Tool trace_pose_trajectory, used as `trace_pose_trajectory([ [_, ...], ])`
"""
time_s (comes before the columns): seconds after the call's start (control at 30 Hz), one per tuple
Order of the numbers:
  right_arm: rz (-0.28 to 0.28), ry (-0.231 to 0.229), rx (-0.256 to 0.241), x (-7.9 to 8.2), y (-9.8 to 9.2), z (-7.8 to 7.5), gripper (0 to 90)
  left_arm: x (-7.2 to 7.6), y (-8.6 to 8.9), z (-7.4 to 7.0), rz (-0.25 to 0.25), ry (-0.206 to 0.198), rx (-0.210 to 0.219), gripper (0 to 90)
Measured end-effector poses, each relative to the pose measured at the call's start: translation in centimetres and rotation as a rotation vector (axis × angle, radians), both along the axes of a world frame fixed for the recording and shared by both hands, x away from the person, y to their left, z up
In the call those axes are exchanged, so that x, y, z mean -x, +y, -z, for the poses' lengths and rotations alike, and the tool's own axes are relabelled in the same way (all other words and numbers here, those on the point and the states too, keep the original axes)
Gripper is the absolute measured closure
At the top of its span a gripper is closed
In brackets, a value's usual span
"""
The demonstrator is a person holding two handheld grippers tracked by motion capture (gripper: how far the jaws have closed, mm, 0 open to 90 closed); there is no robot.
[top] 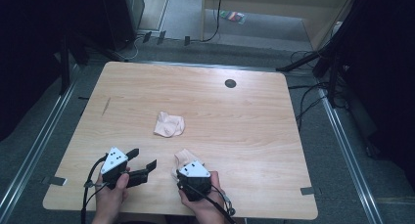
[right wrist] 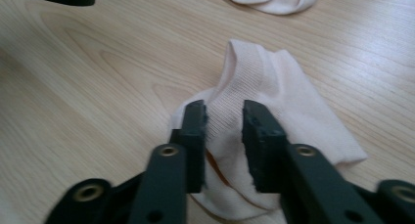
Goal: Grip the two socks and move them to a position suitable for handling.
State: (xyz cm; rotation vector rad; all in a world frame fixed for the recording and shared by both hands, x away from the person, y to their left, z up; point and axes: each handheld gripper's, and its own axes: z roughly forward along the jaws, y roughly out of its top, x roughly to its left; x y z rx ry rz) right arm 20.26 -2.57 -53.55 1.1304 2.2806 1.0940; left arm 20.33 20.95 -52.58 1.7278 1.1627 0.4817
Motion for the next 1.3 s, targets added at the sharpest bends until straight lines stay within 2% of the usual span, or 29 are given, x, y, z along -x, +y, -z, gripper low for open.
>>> trace_pose_trajectory([
  [0.03,-0.001,0.001,0.009,-0.1,0.0,0.1,77.6,0.0,-0.2,0.1,-0.002,0.006,0.001,20.7],
  [0.07,0.002,0.006,-0.001,-0.2,-0.3,0.1,87.1,0.0,-0.3,0.2,0.006,0.012,0.000,20.8],
  [0.13,0.002,0.004,-0.001,-0.3,-0.5,0.1,90.0,0.0,-0.7,0.3,0.020,0.021,-0.007,21.0],
  [0.37,0.021,-0.010,-0.051,-0.3,-1.1,-0.6,90.0,0.2,-3.3,1.0,0.092,0.071,-0.028,21.2],
  [0.47,0.028,-0.022,-0.054,-0.2,-1.3,-0.8,90.0,0.4,-4.6,1.2,0.118,0.072,-0.062,23.0],
  [0.5,0.033,-0.016,-0.056,-0.3,-1.2,-0.7,86.3,0.4,-4.8,1.3,0.118,0.070,-0.064,23.9],
  [0.53,0.022,0.001,-0.065,-0.4,-1.1,-0.6,76.5,0.4,-4.7,1.2,0.123,0.072,-0.053,24.4],
  [0.57,0.010,0.013,-0.066,-0.4,-0.9,-0.4,71.8,0.4,-4.6,1.2,0.120,0.072,-0.040,25.0],
  [0.6,0.007,0.013,-0.060,-0.4,-0.8,-0.3,70.2,0.4,-4.3,1.1,0.113,0.067,-0.027,26.6],
  [0.63,0.002,0.008,-0.028,-0.5,-0.3,0.2,67.7,0.3,-3.9,1.0,0.104,0.061,-0.012,31.2],
  [0.67,0.002,0.008,-0.028,-0.5,-0.3,0.2,67.7,0.3,-3.7,0.9,0.097,0.057,-0.003,31.2],
  [0.7,0.005,0.005,-0.012,-0.6,-0.2,0.4,69.1,0.3,-3.5,0.9,0.090,0.054,0.008,33.2],
  [0.73,0.012,0.014,0.016,-0.8,-0.1,0.8,77.7,0.3,-3.3,0.8,0.088,0.053,0.013,38.2],
  [0.77,0.012,0.014,0.016,-0.8,-0.1,0.8,77.7,0.2,-3.1,0.8,0.089,0.055,0.018,38.2],
  [0.8,0.020,0.017,0.016,-0.9,-0.3,0.9,85.7,0.2,-3.1,0.9,0.091,0.063,0.020,41.9],
  [0.83,0.020,0.017,0.016,-0.9,-0.3,0.9,85.7,0.1,-3.2,1.0,0.096,0.072,0.021,41.9],
  [0.87,0.028,0.019,-0.005,-0.9,-0.7,0.6,87.7,0.0,-3.5,1.2,0.125,0.093,0.029,44.5],
  [0.93,0.034,0.022,-0.025,-0.9,-0.9,0.4,87.8,0.0,-3.8,1.4,0.142,0.102,0.025,45.8],
  [1.03,0.062,0.021,-0.095,-0.7,-1.5,-0.6,87.8,0.2,-4.8,1.6,0.177,0.115,0.011,47.1],
  [1.07,0.069,0.019,-0.106,-0.6,-1.6,-0.9,87.8,0.3,-5.7,1.7,0.189,0.110,-0.018,46.8],
  [1.1,0.069,0.019,-0.106,-0.6,-1.6,-0.9,87.8,0.3,-5.7,1.7,0.189,0.110,-0.018,46.5],
  [1.2,0.070,0.014,-0.147,-0.3,-1.7,-1.5,87.8,0.3,-7.0,1.9,0.209,0.109,-0.078,46.7],
  [1.3,0.070,0.008,-0.151,-0.1,-1.6,-1.7,87.8,0.1,-8.0,2.3,0.221,0.116,-0.125,48.4],
])
